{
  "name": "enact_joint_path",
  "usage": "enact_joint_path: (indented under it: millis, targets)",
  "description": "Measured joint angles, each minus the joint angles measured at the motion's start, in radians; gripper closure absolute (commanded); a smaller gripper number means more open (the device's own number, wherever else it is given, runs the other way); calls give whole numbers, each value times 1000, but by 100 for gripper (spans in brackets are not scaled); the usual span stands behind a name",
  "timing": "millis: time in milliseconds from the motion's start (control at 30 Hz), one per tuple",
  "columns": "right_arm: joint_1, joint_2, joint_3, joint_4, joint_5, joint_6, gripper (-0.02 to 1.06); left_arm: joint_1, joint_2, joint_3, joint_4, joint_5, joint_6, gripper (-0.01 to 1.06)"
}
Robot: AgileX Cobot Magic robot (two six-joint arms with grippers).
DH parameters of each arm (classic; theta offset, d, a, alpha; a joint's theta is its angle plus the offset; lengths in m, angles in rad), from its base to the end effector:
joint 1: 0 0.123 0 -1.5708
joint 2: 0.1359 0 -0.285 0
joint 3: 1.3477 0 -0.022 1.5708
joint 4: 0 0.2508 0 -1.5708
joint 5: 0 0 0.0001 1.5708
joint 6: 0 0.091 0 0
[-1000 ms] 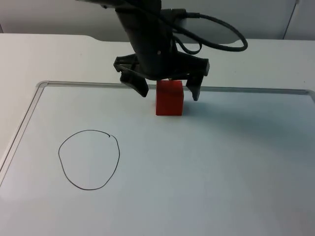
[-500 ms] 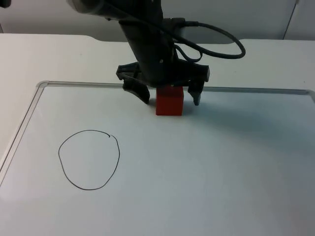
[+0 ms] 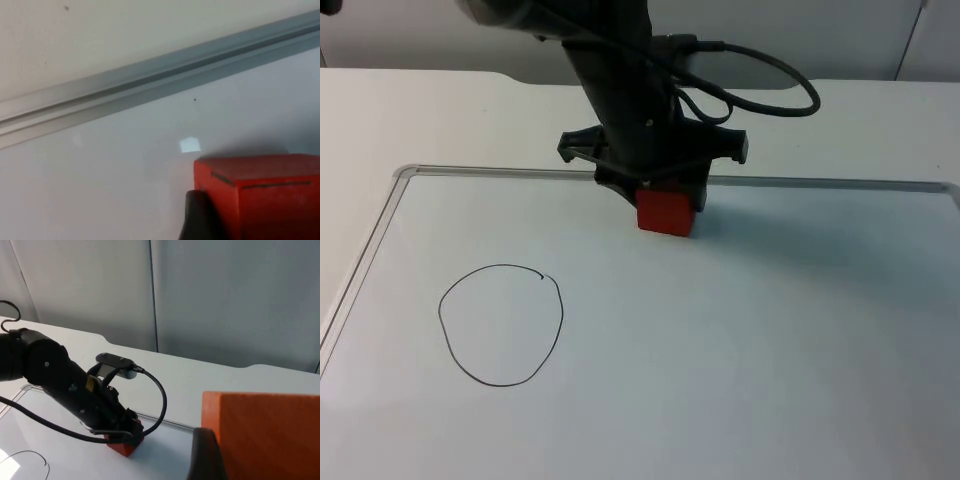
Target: Pick up one cube with the left hand and another cube with the right hand. First place the cube in the right hand at the target position, then stack the cube in the left hand on top.
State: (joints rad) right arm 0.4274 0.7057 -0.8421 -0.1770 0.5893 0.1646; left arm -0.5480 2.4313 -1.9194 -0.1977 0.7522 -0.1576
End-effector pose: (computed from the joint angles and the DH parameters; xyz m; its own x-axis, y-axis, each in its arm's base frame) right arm 0.1262 0.0477 0.3807 -0.3248 -0.1294 -0.9369 -0.3236 0.9460 -0.0184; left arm 0.4308 -0.2773 0.1116 -0.9166 0.2132 -0.3381 0.3016 0.9240 -0.2350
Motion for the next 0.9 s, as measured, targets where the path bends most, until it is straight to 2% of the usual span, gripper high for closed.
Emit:
enact_joint_path:
  millis: [33, 167, 400, 533, 667, 900]
  targets:
    - [0, 0, 0, 0, 0, 0, 105, 0, 0, 0, 0, 0, 0, 105]
    - [0, 0, 0, 0, 0, 0, 105, 0, -23, -6, -1, 20, 13, 105]
    - [0, 0, 0, 0, -7, 0, 105, -2, -154, -26, 16, 106, 50, 105]
    - [0, 0, 0, 0, -18, 0, 105, -13, -232, -26, 77, 156, 50, 105]
    - [0, 0, 0, 0, -21, 0, 105, -38, -346, -26, 164, 246, 52, 105]
    - [0, 0, 0, 0, -24, 2, 105, -44, -476, -26, 232, 296, 63, 105]
